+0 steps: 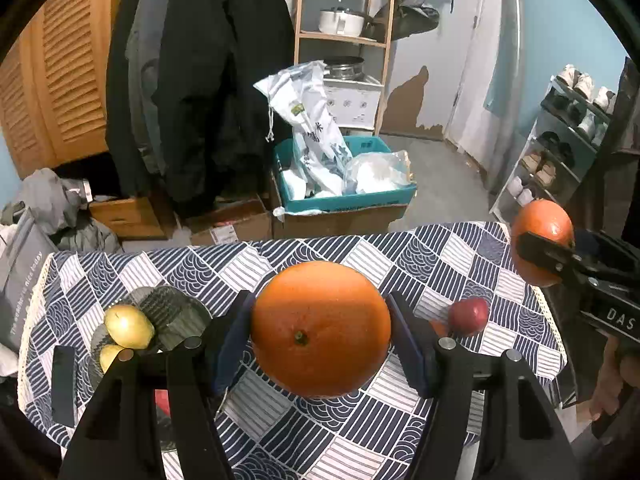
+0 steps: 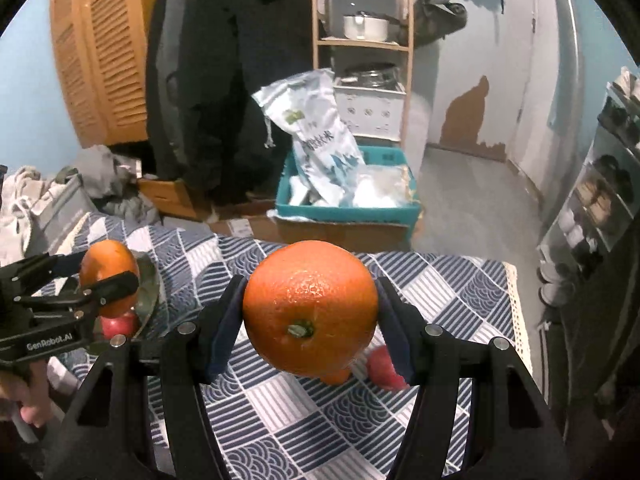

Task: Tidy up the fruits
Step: 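Lift both oranges and carry them toward the glass plate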

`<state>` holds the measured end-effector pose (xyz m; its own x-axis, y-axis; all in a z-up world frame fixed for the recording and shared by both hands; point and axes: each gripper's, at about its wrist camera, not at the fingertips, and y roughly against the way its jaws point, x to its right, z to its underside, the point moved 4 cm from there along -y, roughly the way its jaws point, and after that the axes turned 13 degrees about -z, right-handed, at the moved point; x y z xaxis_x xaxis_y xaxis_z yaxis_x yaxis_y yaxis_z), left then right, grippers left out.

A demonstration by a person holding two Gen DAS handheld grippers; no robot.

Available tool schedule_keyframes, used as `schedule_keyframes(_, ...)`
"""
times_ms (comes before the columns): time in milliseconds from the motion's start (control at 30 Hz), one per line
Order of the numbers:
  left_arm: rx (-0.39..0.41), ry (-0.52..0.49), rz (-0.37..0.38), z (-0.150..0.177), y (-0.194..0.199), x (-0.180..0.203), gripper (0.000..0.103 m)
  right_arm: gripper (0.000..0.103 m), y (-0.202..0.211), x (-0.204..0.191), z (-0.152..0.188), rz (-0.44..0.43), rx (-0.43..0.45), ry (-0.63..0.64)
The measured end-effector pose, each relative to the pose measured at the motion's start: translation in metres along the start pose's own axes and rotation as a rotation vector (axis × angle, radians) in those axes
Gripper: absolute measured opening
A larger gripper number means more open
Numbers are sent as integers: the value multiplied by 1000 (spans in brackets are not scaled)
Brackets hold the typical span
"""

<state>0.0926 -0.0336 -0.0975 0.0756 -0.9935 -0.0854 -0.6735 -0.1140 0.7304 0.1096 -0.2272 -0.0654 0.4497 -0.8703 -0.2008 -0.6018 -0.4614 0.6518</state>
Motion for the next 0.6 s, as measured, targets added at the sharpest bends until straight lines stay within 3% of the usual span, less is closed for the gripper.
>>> schedule_keyframes(333, 7, 24, -3, 4, 10, -29, 68, 64, -4, -34, -16, -55, 25, 35)
schedule_keyframes(600, 31, 57, -49, 6, 15, -62, 68, 64, -14, -68, -28, -104, 24, 76)
